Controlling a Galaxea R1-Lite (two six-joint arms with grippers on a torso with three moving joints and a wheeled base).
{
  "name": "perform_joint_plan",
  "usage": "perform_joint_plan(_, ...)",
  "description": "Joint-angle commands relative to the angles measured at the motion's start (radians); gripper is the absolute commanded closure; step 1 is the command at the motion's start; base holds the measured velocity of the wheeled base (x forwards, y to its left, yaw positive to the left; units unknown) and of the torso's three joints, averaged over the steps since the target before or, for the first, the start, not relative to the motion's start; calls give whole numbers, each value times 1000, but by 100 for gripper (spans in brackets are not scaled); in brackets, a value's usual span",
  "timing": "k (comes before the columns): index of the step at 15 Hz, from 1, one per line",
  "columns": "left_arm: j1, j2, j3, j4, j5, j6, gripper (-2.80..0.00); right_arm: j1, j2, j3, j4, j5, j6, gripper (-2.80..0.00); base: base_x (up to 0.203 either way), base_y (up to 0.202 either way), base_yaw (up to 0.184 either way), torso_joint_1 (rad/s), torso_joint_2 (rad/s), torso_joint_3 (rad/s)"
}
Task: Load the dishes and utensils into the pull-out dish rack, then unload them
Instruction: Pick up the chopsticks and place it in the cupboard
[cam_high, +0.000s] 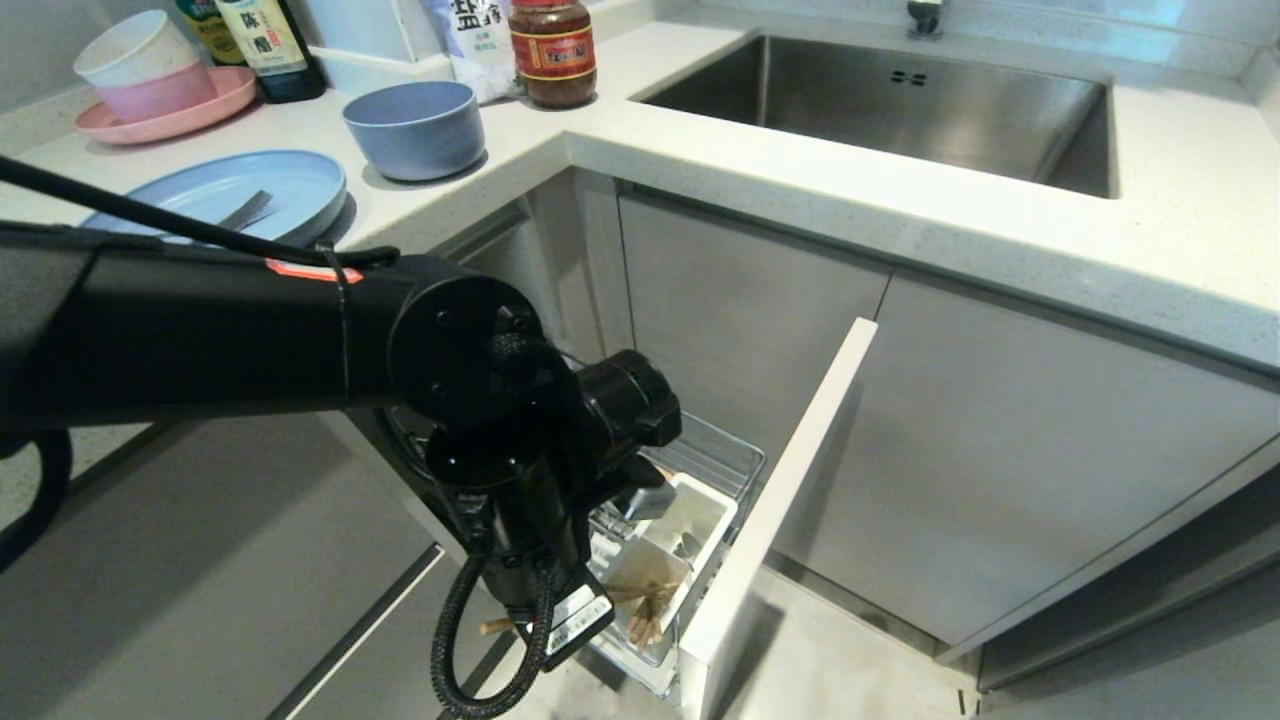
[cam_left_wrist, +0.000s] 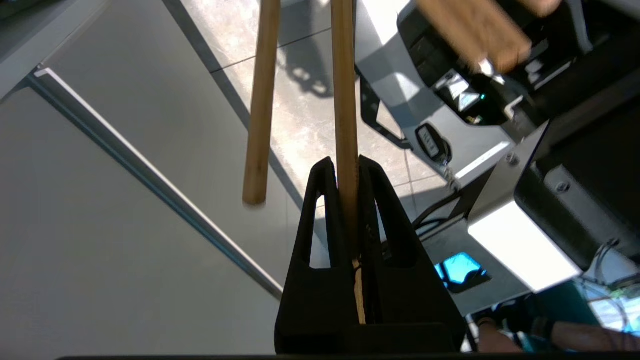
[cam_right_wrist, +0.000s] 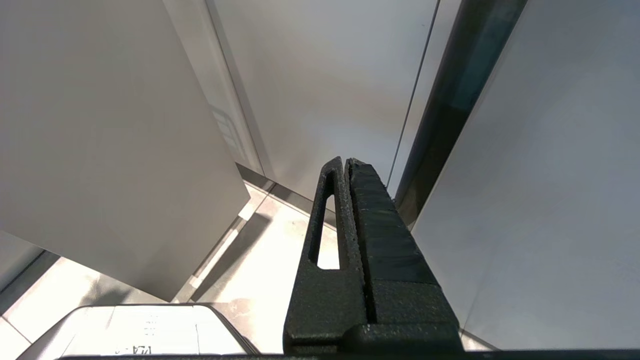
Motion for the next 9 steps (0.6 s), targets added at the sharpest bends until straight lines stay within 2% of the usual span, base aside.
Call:
perform_joint_plan(1, -9, 39, -17, 6, 1, -12, 0, 0, -4, 2, 0, 0, 0, 0, 0, 0, 0, 0, 0, 0)
perform_joint_plan(9, -16, 105, -48, 7, 1, -40, 0, 0, -4, 2, 0, 0, 0, 0, 0, 0, 0, 0, 0, 0)
